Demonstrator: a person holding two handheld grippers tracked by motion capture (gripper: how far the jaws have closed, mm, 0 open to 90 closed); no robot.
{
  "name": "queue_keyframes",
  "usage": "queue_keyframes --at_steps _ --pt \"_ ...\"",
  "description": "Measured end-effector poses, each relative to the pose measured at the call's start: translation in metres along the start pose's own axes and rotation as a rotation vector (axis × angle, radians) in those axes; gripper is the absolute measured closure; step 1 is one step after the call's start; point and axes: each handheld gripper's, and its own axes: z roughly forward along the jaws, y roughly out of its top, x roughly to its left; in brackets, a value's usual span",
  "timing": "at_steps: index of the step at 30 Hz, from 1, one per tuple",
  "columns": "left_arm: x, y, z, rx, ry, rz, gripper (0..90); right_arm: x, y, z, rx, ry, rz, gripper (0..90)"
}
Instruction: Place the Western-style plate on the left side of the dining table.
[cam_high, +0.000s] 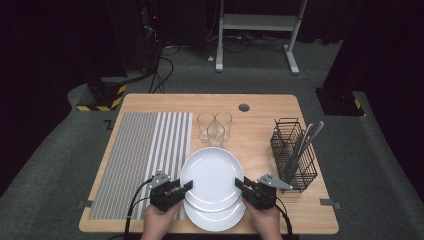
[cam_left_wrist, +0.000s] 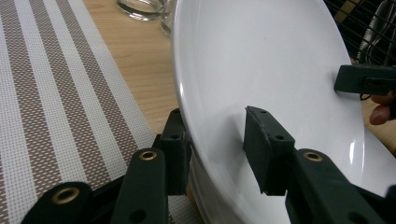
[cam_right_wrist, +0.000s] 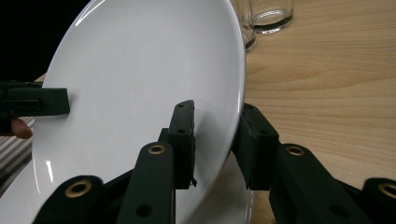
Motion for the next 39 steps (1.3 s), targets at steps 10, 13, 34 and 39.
queue_keyframes --at_steps 10,13,34,39 --pt "0.004 0.005 0.000 -0.027 -0.020 -0.023 64.4 0.004 0.012 -0.002 -0.030 -0.002 -0.015 72.6" --pt "0.005 0.008 0.001 -0.039 -0.016 -0.023 65.1 0.003 0.017 -0.002 -0.032 0.003 -0.014 73.6" --pt "0.019 0.021 -0.003 -0.090 -0.037 -0.081 69.0 0.013 0.048 0.005 -0.059 0.007 -0.039 77.3" --pt "0.021 0.026 -0.009 -0.113 -0.044 -0.082 69.6 0.017 0.053 0.005 -0.065 0.011 -0.045 77.2"
